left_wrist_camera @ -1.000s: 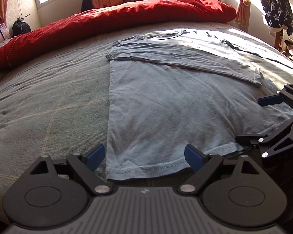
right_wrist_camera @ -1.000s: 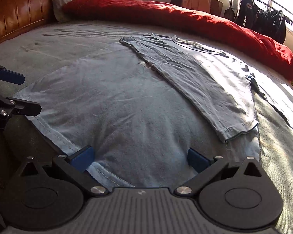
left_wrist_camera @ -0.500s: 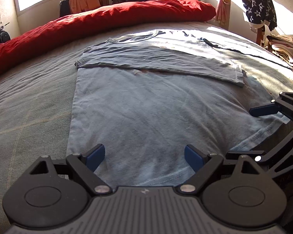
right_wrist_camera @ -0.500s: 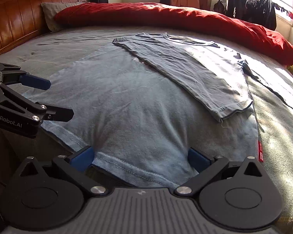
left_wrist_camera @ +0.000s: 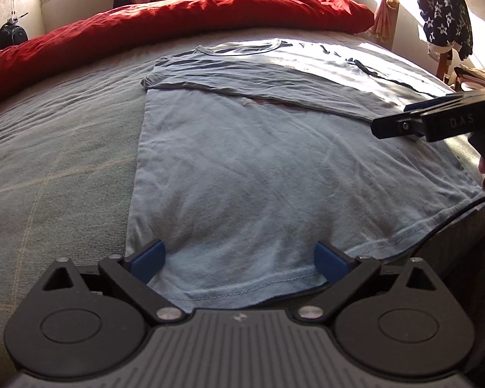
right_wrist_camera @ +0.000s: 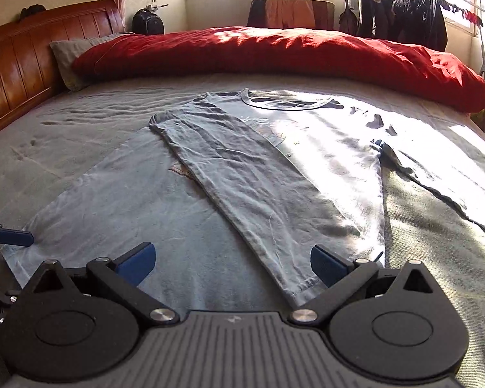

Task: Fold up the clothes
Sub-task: 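Move the open right gripper off the hem toward the spread sleeve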

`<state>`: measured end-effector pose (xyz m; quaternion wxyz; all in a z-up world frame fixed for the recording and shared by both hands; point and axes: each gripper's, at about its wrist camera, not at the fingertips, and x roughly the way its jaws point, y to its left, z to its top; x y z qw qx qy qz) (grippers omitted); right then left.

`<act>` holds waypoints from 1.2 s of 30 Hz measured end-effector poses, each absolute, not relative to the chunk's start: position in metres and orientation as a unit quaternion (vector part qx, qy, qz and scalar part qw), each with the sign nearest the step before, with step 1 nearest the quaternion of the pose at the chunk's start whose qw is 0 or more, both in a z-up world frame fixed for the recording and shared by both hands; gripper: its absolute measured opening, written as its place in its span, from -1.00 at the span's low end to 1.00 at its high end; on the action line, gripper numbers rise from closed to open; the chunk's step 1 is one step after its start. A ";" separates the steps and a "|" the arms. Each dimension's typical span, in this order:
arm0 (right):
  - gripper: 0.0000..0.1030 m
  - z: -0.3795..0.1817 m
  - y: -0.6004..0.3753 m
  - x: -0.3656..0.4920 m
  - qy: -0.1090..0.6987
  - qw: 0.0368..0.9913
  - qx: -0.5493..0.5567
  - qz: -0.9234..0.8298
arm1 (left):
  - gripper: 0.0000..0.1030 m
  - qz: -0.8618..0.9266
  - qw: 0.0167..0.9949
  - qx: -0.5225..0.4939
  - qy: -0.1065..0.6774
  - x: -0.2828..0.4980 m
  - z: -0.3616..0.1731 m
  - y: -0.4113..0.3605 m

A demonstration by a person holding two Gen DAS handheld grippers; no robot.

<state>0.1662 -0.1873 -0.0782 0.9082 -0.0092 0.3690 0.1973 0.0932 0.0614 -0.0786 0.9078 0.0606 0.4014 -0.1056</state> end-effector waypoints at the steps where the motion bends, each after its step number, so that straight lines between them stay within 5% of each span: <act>1: 1.00 -0.084 -0.192 0.170 0.385 0.903 0.005 0.192 | 0.91 -0.102 0.908 0.060 0.401 0.093 -0.077 0.063; 24: 1.00 -0.095 -0.208 0.138 0.381 0.909 0.042 0.165 | 0.99 -0.135 0.898 0.050 0.416 0.120 -0.085 0.041; 36: 1.00 -0.062 -0.345 0.131 0.368 0.910 0.162 0.099 | 0.99 -0.105 0.893 0.057 0.434 0.125 -0.074 0.031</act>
